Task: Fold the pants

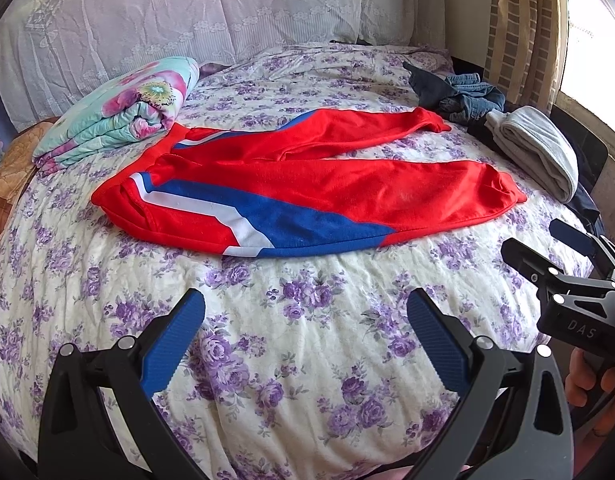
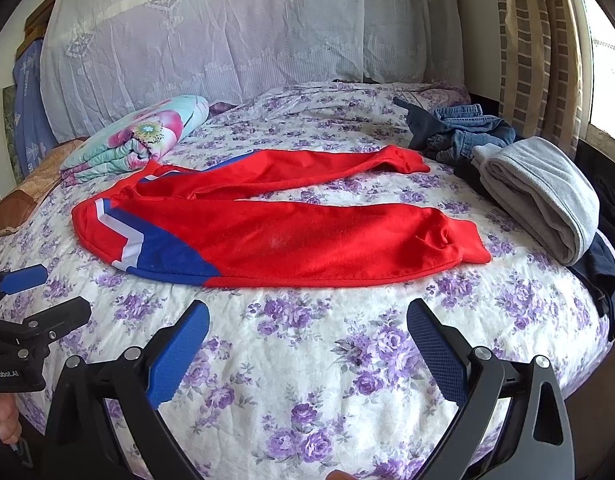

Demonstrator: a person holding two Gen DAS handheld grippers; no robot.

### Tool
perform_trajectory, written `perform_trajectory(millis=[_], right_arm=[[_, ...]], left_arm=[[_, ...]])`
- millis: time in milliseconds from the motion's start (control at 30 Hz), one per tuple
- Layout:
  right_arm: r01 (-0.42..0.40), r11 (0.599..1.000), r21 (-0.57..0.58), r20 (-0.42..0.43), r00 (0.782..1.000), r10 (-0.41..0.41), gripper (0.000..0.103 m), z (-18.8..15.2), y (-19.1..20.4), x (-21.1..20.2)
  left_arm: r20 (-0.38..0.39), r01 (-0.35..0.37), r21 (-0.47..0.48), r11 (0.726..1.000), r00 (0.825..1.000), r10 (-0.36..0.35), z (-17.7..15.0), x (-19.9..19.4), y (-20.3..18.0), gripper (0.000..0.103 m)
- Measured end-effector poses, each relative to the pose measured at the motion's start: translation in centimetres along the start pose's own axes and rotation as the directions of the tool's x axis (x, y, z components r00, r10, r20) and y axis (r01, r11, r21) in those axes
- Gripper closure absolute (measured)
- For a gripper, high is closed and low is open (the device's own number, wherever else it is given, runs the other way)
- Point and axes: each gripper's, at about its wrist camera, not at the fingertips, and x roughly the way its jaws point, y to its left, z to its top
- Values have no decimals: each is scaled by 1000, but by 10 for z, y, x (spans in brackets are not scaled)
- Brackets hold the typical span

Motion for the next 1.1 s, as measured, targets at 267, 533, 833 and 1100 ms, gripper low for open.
perform_trajectory(millis=[267,533,833,1100], right_arm=[[-30,1000,4,68,997,30,3,5,0,-15],[-24,1000,-11,63,998,25,3,7,4,-15],[-19,1000,-13,59,998,20,3,7,3,-15],[-10,1000,-12,49,999,10,3,6,2,-13]], left_arm=[[65,-3,-23,1000,998,4,4,-13,4,4],[69,-4,-22,1000,998,5,4,-14,5,4],[70,-3,-24,1000,998,4,5,-15,5,4],[64,3,-20,1000,998,-1,5,-15,5,4]])
